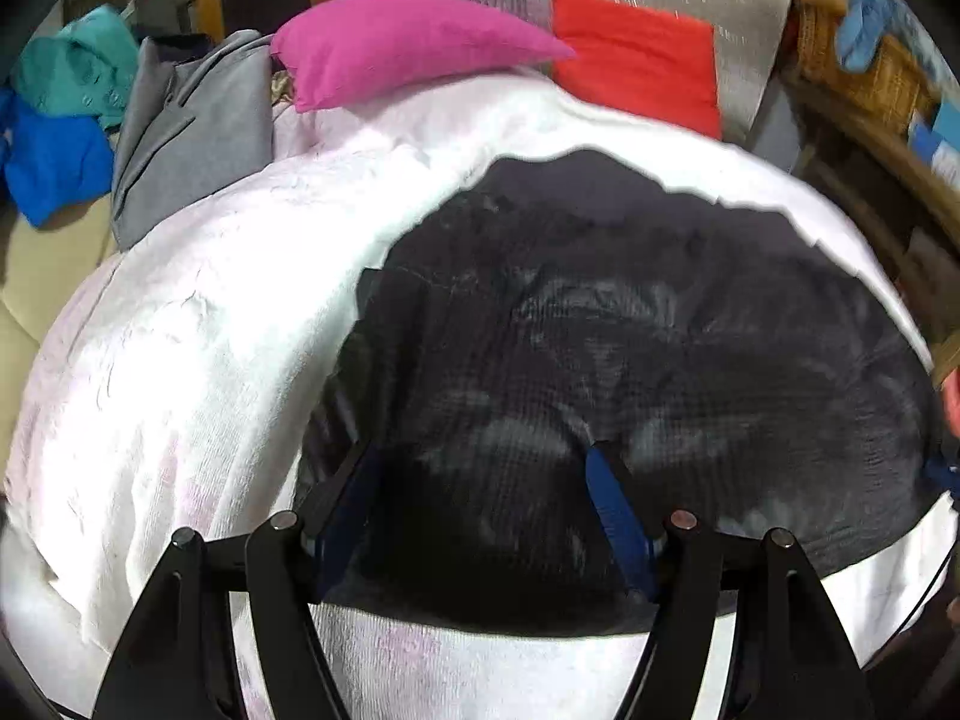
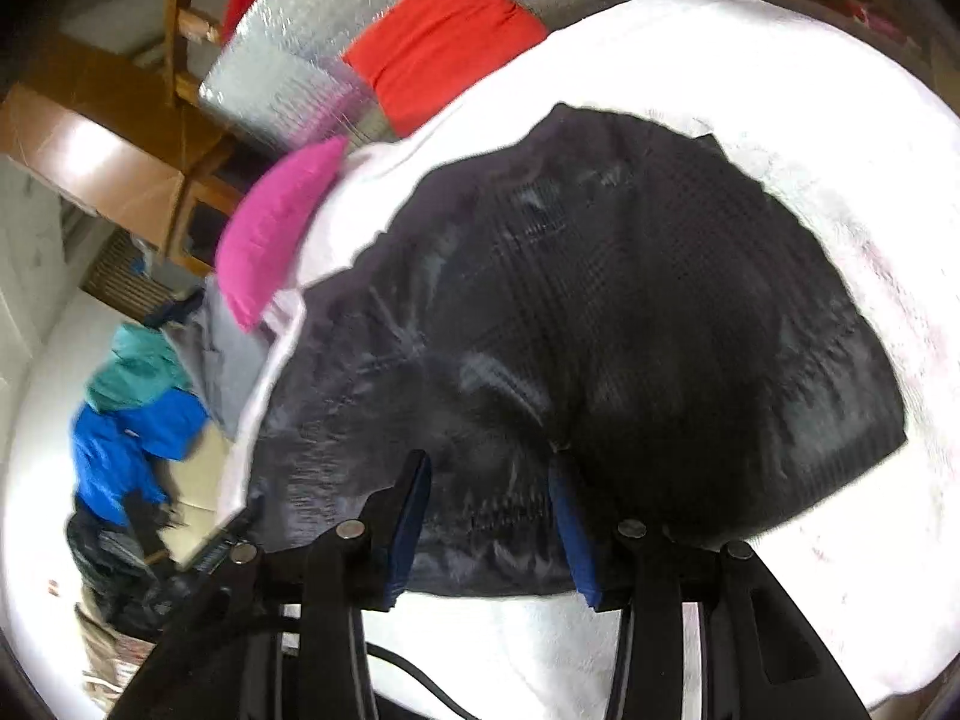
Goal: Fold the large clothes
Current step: 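Open both tools and straighten the folded jacket bundle on the bed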
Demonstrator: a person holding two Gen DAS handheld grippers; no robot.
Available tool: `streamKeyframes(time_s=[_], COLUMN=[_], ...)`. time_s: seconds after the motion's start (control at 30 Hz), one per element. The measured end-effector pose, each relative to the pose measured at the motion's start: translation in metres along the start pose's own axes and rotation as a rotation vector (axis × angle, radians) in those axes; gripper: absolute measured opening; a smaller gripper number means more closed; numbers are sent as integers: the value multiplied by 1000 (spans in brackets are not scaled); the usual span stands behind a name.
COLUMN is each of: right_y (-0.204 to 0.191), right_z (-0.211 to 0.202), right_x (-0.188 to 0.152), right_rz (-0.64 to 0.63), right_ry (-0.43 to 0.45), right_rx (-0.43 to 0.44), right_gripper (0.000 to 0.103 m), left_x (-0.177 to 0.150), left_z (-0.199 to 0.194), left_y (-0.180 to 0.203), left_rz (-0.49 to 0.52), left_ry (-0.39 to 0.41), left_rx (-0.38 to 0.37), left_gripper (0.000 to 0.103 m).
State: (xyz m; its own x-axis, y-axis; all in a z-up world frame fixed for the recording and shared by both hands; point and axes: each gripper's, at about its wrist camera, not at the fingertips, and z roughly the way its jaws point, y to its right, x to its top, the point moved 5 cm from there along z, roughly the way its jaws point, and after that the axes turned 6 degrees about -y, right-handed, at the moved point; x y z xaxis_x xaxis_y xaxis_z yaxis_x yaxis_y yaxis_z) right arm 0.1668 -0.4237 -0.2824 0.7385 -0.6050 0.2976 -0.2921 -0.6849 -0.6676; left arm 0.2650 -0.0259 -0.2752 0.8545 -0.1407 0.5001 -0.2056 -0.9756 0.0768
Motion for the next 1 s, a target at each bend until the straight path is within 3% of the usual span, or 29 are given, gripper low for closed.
streamKeyframes(time_s=[0.03, 0.13, 0.2, 0.33, 0.43, 0.57, 0.7, 0.8, 0.87, 1.0], right_y=[3, 15, 27, 51, 65, 72, 83, 85, 80, 69], right_z=[-9, -32, -41, -41, -29, -14, 1, 10, 14, 20], right_x=[-2, -8, -15, -31, -31, -18, -4, 4, 9, 20], right_rz=[22, 85, 136, 245, 329, 372, 480, 493, 454, 387], right_ry=[17, 48, 44, -7, -32, 0, 19, 54, 60, 78], right_rx=[30, 93, 127, 144, 123, 129, 208, 231, 182, 117], right_gripper=[60, 63, 70, 70, 70, 70, 71, 71, 56, 45], left_x=[0, -8, -20, -49, -59, -59, -51, -38, -31, -13], left_z=[-4, -18, -21, -12, -3, 13, 27, 39, 46, 50], left_y=[-5, -17, -27, -42, -46, -50, -47, -54, -52, -44], left_rz=[-23, -117, -183, -333, -416, -494, -570, -637, -640, -578], left_ry=[12, 10, -24, -115, -161, -193, -187, -174, -175, -127], left_rx=[-26, -153, -242, -372, -391, -413, -470, -495, -491, -463], left_gripper=[72, 72, 74, 75, 77, 77, 77, 77, 75, 54])
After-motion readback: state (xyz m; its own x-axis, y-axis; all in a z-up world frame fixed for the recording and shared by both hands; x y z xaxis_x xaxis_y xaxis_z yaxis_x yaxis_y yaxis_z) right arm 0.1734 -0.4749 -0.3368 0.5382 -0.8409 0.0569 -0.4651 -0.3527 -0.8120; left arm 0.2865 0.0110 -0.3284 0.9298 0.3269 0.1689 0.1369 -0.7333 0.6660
